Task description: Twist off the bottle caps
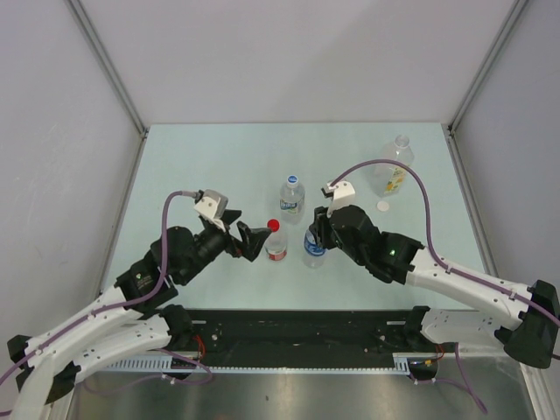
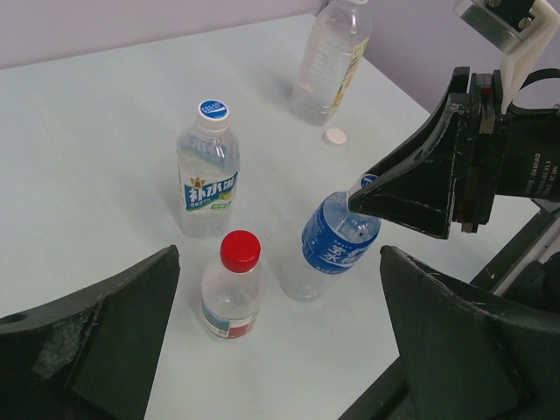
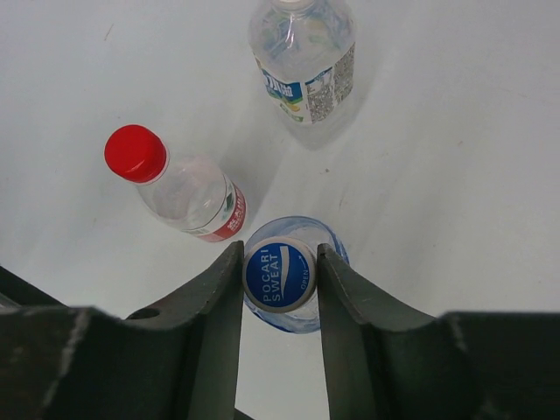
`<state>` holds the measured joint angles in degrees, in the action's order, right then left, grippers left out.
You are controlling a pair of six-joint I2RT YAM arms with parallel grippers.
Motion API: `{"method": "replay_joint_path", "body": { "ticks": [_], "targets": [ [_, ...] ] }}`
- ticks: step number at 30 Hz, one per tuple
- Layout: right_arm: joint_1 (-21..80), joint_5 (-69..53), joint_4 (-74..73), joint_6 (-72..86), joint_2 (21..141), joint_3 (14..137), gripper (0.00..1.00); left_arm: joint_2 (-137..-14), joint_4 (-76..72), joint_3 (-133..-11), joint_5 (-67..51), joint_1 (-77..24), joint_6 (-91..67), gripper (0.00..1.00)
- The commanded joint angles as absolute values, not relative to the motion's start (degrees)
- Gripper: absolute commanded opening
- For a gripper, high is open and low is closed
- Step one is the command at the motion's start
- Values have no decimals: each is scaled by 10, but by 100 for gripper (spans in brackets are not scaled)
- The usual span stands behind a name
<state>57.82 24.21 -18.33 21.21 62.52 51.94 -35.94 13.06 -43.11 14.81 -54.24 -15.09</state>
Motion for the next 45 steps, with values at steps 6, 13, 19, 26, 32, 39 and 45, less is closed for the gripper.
{"method": "replay_joint_path", "body": {
  "ticks": [6,13,19,26,32,39,45],
  "targets": [
    [578,264,-163,214,571,520,20,-356,117,-434,141,-543,-151,100],
    [556,206,-124,241,448,525,0,-357,30,-432,70,-543,-116,100],
    [463,24,-132,314,427,574,0,-417,37,-518,-95,-540,-60,100],
    [377,-144,-109,380,410,598,0,-474,3,-571,-276,-499,-77,100],
    [337,-229,-96,414,405,607,0,-506,-18,-595,-372,-459,-94,100],
    [327,-271,-53,440,407,607,0,-535,-26,-591,-408,-454,-110,100],
    [329,-275,-28,448,421,613,0,-549,-35,-585,-417,-454,-111,100]
  ]
}}
